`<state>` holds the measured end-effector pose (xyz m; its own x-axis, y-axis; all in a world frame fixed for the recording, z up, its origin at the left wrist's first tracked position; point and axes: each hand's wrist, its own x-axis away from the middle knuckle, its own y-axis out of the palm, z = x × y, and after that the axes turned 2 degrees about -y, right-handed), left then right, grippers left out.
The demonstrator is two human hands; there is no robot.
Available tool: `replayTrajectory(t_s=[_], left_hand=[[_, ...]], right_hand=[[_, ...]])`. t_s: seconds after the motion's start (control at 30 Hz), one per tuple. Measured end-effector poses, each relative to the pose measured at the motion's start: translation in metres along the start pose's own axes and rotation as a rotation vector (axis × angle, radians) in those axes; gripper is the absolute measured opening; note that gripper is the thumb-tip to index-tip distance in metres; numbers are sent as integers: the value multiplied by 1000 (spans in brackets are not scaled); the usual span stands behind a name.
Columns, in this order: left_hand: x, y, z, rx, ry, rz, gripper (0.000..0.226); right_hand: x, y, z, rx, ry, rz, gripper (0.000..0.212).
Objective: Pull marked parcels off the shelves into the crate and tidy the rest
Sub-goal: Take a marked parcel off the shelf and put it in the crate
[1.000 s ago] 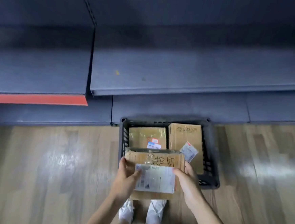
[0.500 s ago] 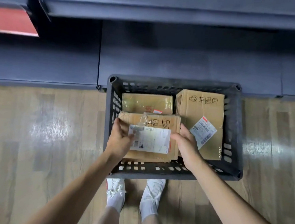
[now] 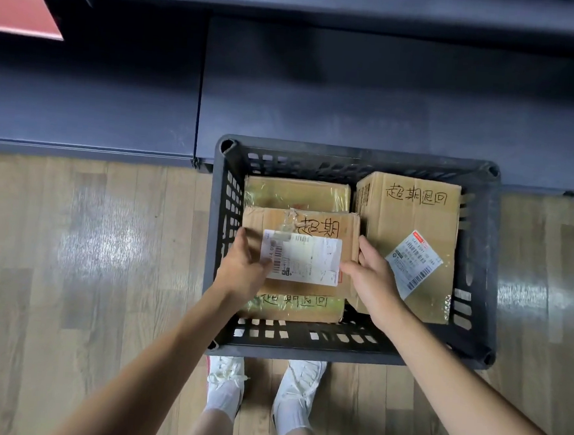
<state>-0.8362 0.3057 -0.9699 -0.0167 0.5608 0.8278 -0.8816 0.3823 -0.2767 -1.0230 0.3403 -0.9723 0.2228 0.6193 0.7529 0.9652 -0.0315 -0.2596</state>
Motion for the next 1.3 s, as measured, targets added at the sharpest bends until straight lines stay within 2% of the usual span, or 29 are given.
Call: replayTrajectory(t_s=[0.17, 0.27, 0.33, 0.43, 0.6, 0.7, 0.77, 0.8, 0.9, 0.93, 1.0, 1.13, 1.3], left_hand=[[36, -16, 7, -32, -6, -101, 69], [63, -36, 27, 14, 15, -148, 68], [84, -53, 44, 28, 63, -125, 62], [127, -80, 77, -12, 186, -9, 54], [221, -129, 135, -218, 405, 207, 50], [274, -162, 157, -239, 513, 271, 46], [305, -181, 170, -241, 563, 296, 46], [322, -190, 177, -262, 587, 310, 50], [373, -218, 201, -366, 680, 355, 83], [388, -227, 206, -398, 706, 383, 88], [418, -244, 216, -422, 745, 465, 81], [474, -276, 228, -351, 836, 626, 46], [538, -299, 229, -251, 896, 804, 44]], right_hand=[[37, 5, -19, 87, -31, -57, 58], [62, -5, -55, 63, -68, -94, 41], [81, -15, -84, 66, -118, -61, 39], [121, -28, -137, 113, -256, 1, 35], [209, -42, -217, 375, -531, 116, 34], [263, -49, -266, 461, -706, 182, 35], [296, -54, -294, 413, -725, 121, 25], [313, -57, -307, 376, -713, 79, 29], [358, -63, -335, 333, -773, 32, 38], [373, -63, -344, 340, -805, 21, 38], [402, -62, -364, 347, -891, 0, 37], [455, -60, -408, 364, -1071, -66, 33], [502, -51, -452, 383, -1238, -148, 33]])
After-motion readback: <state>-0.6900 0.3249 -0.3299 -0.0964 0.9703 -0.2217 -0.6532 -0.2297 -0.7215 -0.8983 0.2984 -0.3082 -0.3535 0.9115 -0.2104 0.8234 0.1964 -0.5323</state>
